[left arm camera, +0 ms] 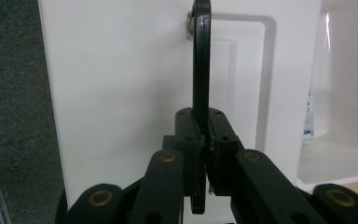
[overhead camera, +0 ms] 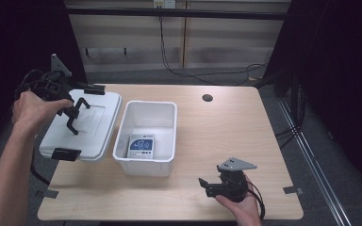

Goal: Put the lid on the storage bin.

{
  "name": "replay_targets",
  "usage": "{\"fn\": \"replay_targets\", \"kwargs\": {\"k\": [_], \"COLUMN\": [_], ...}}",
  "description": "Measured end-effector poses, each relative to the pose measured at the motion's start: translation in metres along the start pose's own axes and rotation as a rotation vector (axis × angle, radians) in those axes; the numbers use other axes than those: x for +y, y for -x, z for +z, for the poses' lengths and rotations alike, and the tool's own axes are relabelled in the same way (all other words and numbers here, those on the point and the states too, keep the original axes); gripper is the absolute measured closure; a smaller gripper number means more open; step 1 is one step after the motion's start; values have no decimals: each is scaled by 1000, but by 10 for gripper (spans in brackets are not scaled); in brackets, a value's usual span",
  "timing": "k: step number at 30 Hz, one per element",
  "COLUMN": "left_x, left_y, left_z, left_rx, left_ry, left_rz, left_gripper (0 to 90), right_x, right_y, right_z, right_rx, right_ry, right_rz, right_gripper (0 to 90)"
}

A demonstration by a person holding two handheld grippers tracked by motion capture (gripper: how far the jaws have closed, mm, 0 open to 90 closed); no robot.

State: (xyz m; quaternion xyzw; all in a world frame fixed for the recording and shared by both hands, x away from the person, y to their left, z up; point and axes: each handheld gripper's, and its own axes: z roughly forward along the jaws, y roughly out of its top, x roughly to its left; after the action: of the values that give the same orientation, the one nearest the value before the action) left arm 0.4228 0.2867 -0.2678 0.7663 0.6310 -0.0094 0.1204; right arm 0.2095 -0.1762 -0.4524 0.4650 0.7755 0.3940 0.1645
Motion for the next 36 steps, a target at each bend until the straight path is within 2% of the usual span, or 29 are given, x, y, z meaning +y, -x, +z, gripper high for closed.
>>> {"fn": "replay_targets", "kwargs": {"k": [3,14,31,36], "left_x": [1,4,13,14], "left_y": [3,17,57,63], "left_z": [-4,-12,-13,-9], "left_rx": [-8,-10,-29,-37], "left_ry": [3,5,10,12], "left_rz": [-3,25,94,95], "left_gripper": [850,851,850,850], "right_x": [0,0,0,0], "right_y": [0,0,0,0], "right_z": [0,0,0,0], "right_rx": [-1,0,2,2], "right_ry": [-3,-7,-5,-5], "right_rz": [4,6,3,3], "right_gripper": [188,188,188,188]}}
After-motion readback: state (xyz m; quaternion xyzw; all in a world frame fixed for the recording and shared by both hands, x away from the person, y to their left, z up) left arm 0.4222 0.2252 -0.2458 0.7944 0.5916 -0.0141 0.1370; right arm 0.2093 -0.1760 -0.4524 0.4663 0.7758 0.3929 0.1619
